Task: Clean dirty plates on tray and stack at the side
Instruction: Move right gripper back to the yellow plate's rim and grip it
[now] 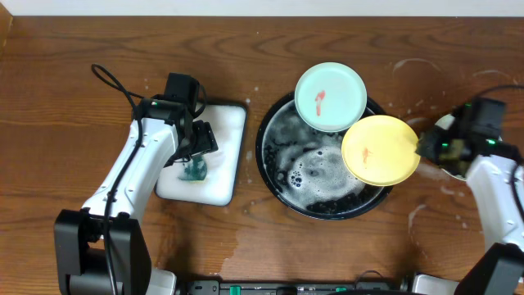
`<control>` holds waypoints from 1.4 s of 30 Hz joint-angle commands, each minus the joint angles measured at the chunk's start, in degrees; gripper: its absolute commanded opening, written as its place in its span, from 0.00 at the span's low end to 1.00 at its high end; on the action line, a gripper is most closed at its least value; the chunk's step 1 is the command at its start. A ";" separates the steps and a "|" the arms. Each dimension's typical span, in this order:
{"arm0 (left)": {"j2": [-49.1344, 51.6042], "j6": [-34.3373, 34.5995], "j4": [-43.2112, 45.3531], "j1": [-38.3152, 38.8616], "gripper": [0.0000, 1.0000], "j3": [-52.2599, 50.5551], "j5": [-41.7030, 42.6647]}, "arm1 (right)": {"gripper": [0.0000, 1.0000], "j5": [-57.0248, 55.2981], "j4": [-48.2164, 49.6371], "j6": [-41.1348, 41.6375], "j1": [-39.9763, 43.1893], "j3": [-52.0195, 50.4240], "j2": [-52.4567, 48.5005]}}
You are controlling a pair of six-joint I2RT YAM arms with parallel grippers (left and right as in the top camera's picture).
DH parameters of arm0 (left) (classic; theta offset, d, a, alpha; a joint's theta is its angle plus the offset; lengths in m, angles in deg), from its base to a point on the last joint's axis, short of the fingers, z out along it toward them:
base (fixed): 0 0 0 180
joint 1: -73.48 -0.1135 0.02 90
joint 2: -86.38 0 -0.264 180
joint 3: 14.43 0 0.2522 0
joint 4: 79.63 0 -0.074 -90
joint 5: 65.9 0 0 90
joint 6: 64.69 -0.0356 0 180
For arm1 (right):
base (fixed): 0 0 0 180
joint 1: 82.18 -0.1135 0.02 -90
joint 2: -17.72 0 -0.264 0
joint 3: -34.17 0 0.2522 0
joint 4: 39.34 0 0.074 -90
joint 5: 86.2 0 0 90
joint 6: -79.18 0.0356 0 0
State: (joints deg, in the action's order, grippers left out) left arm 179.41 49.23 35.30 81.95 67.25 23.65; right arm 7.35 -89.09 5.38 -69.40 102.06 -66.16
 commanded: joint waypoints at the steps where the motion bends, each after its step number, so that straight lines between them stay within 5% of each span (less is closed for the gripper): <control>1: 0.17 -0.33 -0.22 -0.09 0.82 -0.07 -1.11 | 0.44 -16.11 -0.09 -1.68 -5.16 0.20 -1.22; 9: 0.17 -0.33 -0.20 -0.09 0.82 -0.07 -1.11 | 0.39 -17.97 1.97 -1.49 -6.45 0.17 -6.56; 14: 0.17 -0.33 -0.22 -0.09 0.82 -0.07 -1.11 | 0.27 -12.41 3.34 -1.55 -6.45 0.17 -8.68; 17: 0.17 -0.33 -0.22 -0.09 0.82 -0.07 -1.11 | 0.01 -12.11 3.87 -1.73 -6.45 0.22 -8.26; 33: 0.17 -0.33 -0.22 -0.09 0.82 -0.07 -1.11 | 0.01 2.93 -12.74 -2.49 -8.50 -0.04 9.18; 42: 0.17 -0.33 -0.22 -0.09 0.83 -0.07 -1.14 | 0.01 5.81 -4.17 10.01 -16.02 -9.75 4.07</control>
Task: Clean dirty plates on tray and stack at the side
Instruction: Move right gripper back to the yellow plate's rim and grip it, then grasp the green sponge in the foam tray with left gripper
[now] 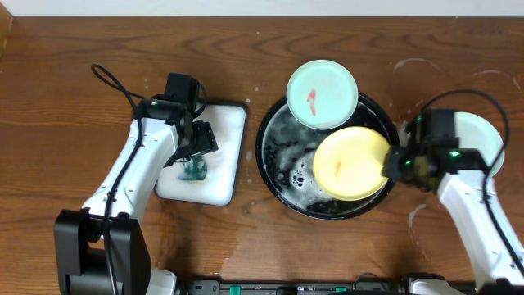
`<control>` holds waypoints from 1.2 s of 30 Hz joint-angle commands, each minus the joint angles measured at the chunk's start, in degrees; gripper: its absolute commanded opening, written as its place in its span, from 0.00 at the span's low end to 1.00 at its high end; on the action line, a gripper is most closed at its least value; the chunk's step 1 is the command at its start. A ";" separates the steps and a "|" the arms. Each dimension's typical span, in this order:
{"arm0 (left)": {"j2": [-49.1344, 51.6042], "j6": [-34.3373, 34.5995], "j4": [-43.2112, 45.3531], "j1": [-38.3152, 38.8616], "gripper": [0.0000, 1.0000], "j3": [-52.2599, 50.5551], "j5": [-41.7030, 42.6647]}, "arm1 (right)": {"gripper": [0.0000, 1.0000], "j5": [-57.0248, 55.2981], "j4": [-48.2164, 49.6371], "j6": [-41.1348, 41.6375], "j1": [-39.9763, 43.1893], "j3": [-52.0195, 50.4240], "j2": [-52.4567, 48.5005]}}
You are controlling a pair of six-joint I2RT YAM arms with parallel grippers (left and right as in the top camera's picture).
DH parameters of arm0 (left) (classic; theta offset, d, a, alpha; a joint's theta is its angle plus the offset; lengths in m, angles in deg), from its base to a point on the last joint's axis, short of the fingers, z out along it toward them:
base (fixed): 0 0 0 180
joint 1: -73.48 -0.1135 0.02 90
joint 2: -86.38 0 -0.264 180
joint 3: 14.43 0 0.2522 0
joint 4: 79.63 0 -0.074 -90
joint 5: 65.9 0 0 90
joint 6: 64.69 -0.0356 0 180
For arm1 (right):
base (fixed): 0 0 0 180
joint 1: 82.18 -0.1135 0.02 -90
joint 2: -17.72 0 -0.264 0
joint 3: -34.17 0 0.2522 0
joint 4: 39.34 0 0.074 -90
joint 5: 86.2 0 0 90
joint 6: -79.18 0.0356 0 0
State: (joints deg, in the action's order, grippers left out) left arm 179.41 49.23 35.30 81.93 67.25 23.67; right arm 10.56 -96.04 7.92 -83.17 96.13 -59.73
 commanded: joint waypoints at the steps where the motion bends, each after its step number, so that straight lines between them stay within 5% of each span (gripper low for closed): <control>1: 0.17 -0.33 -0.22 -0.07 0.82 -0.07 -1.14 | 0.01 3.26 5.42 8.63 -3.10 -5.35 -3.23; 5: 0.17 -0.33 -0.22 -0.07 0.82 -0.07 -1.14 | 0.02 7.67 16.04 2.60 -6.27 -7.87 -6.03; 9: 0.17 -0.33 -0.22 -0.07 0.83 -0.07 -1.14 | 0.24 8.81 18.47 -7.10 -7.08 -6.43 -5.97; 18: 0.17 -0.33 -0.22 -0.07 0.82 -0.07 -1.14 | 0.25 4.02 17.09 -18.60 -8.02 -5.22 -6.43; 26: 0.17 -0.31 -0.17 -0.07 0.83 -0.07 -1.14 | 0.27 3.87 6.47 -16.68 -8.55 6.51 -10.95; 33: 0.17 0.28 -1.27 -0.07 0.82 -0.07 4.90 | 0.36 2.73 11.65 -16.65 -8.48 6.95 -20.09; 36: 0.17 0.07 -2.08 -0.07 0.83 -0.07 6.80 | 0.31 3.39 13.22 -16.59 -8.48 6.95 -22.49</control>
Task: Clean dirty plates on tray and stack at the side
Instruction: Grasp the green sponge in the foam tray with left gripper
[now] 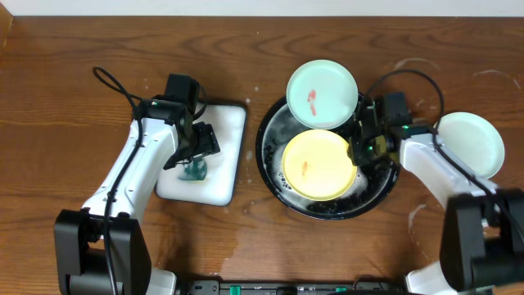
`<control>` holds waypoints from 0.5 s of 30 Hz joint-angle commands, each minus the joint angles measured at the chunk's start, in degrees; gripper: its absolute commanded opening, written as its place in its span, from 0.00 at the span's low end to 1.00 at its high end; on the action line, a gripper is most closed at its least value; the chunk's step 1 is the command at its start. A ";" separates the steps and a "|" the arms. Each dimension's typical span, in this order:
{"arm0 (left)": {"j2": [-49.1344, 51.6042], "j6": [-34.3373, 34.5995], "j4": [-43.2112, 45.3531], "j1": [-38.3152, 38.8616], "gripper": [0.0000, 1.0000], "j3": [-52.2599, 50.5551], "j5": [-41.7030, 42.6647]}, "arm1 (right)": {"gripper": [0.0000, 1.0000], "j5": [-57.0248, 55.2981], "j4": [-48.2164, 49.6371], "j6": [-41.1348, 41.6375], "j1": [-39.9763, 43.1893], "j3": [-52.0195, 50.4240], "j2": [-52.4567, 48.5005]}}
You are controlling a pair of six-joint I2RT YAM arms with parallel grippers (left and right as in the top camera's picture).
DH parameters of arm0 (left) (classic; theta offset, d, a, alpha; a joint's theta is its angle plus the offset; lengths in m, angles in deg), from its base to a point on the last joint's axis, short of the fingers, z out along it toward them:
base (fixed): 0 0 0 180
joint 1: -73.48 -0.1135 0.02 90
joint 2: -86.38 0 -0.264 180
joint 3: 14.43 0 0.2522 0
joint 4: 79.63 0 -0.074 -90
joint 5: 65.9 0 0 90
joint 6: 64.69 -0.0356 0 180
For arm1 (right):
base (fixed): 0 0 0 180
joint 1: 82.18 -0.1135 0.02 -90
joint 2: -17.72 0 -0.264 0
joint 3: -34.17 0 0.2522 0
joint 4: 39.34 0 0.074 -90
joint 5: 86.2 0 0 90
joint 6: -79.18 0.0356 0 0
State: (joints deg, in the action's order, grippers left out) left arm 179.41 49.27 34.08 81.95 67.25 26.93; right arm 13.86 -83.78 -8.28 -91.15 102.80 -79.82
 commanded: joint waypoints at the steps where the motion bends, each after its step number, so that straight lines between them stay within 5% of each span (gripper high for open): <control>1: 0.17 0.02 -1.14 -0.04 0.82 -0.07 3.61 | 0.25 0.07 0.96 0.09 -0.50 0.28 -2.75; 3: 0.17 -0.04 -1.42 -0.04 0.83 -0.07 3.58 | 0.02 -0.15 0.22 0.90 -0.50 0.24 -2.93; 15: 0.22 -1.22 -0.31 -0.04 0.81 -0.46 -5.11 | 0.01 -11.32 -5.14 11.74 -0.39 0.22 -2.91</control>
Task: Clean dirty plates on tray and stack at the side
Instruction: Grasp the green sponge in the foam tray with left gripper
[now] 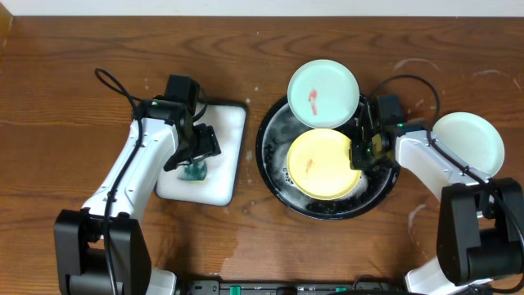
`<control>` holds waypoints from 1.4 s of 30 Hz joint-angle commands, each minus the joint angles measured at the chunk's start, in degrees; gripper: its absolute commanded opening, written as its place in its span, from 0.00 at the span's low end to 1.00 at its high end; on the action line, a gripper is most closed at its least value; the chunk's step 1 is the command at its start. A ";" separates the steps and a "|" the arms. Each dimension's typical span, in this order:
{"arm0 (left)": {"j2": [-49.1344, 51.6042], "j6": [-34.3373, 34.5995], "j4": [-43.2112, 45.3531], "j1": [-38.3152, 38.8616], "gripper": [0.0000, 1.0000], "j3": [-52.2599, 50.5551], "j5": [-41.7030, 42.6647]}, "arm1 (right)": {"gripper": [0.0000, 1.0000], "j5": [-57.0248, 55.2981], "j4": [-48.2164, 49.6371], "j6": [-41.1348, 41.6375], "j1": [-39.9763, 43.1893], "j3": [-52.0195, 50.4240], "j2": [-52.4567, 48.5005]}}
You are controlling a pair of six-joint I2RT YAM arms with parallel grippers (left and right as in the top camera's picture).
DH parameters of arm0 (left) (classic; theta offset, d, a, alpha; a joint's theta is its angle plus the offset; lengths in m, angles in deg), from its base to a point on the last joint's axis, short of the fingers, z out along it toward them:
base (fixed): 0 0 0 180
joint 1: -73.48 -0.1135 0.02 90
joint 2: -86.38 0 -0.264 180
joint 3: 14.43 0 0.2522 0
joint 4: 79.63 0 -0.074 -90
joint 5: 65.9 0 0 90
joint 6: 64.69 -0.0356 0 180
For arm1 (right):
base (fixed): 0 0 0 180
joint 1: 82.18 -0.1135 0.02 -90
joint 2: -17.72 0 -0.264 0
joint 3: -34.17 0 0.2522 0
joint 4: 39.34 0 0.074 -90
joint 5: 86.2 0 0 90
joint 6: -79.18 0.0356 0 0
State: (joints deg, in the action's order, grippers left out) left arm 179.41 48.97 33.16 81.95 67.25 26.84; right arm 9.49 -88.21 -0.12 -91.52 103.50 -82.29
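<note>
A yellow plate (319, 164) with a small red stain lies in the soapy water of the round black tray (274, 176). My right gripper (359, 152) is shut on the plate's right rim. A mint plate (323, 94) with a red smear leans on the tray's far rim. A pale clean plate (468, 143) rests on the table to the right. My left gripper (196, 156) hangs over the white pad (225, 156), seemingly shut on a teal sponge (195, 171).
Foam covers the left part of the black tray. Water streaks mark the wood at the right. A black cable (110, 82) loops at the back left of the left arm.
The yellow plate and my right gripper have shifted a touch to the right inside the tray. The left arm and the sponge have not moved.
My right gripper held the yellow plate over the tray's right rim. Then the plate was further in, over the water. Then it lay in the middle of the tray, where it still lies, with the clean plate uncovered at the right. The left arm stayed still.
</note>
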 commanded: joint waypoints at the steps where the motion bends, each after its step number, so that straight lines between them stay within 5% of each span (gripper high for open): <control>1: 0.24 -0.94 1.33 -0.04 0.81 -0.79 -5.38 | 0.01 -6.93 -0.42 3.04 -0.04 -0.48 -0.44; 6: 0.83 -0.94 9.01 -0.04 0.67 -6.05 -5.35 | 0.01 -6.69 -0.02 1.42 -0.26 -0.48 -0.44; 11: 1.97 -0.98 18.32 -0.04 0.64 -12.83 -5.42 | 0.01 -6.71 0.15 1.42 -0.24 -0.48 -0.44; 19: 2.56 -0.94 31.28 -0.04 0.40 -20.33 -5.20 | 0.01 -6.69 0.00 1.44 -0.24 -0.48 -0.44; 23: 2.86 -0.96 30.84 -0.04 0.08 -21.18 -2.69 | 0.01 -6.71 -0.09 1.44 -0.24 -0.48 -0.44; 30: -0.39 -1.16 23.74 -0.04 0.08 -15.72 -1.42 | 0.01 -6.71 -0.09 1.42 -0.24 -0.48 -0.44; 42: -3.17 -2.01 20.09 0.07 0.54 -13.84 -2.34 | 0.01 -6.71 -0.04 1.46 -0.24 -0.48 -0.44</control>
State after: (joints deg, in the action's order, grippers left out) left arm 174.52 47.72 52.98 81.93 54.22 26.75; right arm 9.10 -88.08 0.73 -91.63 103.50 -82.29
